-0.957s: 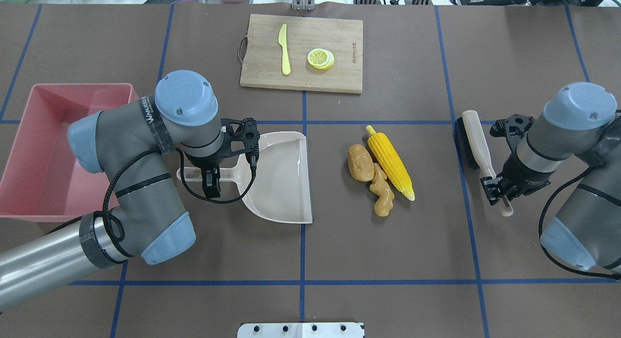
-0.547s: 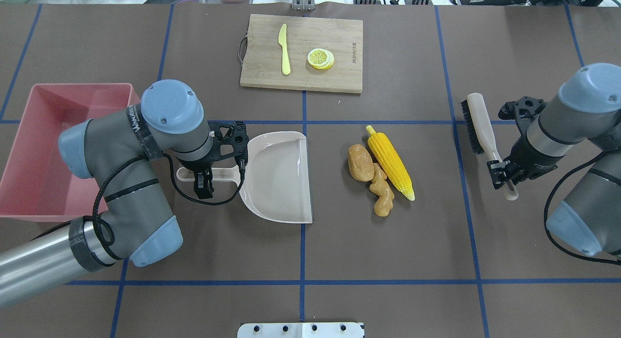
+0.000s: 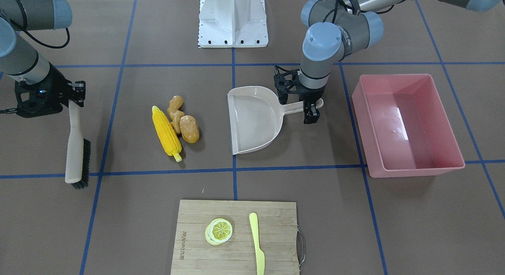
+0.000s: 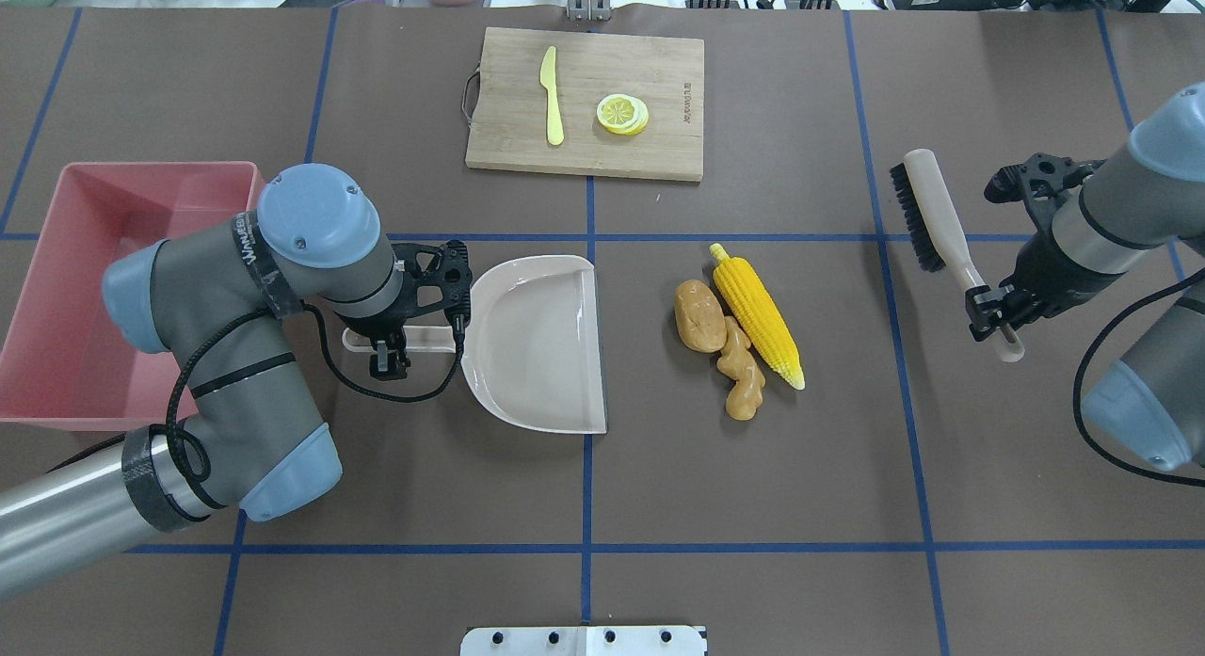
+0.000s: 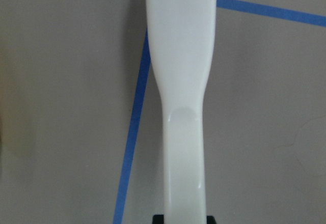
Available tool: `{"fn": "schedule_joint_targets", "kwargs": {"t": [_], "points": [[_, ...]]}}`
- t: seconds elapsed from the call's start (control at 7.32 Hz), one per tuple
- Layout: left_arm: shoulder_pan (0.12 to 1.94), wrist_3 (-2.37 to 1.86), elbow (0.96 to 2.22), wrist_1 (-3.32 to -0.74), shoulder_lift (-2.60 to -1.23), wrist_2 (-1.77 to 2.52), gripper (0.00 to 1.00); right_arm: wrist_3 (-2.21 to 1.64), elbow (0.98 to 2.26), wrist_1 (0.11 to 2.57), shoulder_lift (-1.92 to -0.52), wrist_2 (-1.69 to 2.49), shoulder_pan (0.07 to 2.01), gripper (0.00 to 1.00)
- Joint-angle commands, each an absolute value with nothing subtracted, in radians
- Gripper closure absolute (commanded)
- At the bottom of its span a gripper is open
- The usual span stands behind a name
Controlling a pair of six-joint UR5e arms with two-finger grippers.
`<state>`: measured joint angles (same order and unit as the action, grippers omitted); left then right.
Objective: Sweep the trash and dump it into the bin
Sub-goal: 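Slide the dustpan toward the food with the left gripper while the right raises the brush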
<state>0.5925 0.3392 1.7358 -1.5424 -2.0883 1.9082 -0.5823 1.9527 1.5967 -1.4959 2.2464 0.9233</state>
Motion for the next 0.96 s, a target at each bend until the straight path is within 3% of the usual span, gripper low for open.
{"fn": "schedule_joint_targets", "kwargs": {"t": [0.0,0.14,0.55,0.82], "points": [[0.594,0.339,1.74,-1.543,-2.086,1.911,0.78,-0.564,1.973,1.594,-1.511,2.312,0.989,1.0],[0.595,0.339,1.746,-1.543,-2.085,1.914,1.0,-0.563,1.977,1.595,-1.511,2.307,0.991,1.0],[0.624,0.342,1.838,-1.476,-2.068,1.914,1.0,-0.601,1.997,1.602,-1.505,2.371,1.029,1.0],[0.618,0.342,1.821,-1.451,-2.118,1.911,1.0,-0.653,2.029,1.588,-1.47,2.399,1.031,1.0]]}}
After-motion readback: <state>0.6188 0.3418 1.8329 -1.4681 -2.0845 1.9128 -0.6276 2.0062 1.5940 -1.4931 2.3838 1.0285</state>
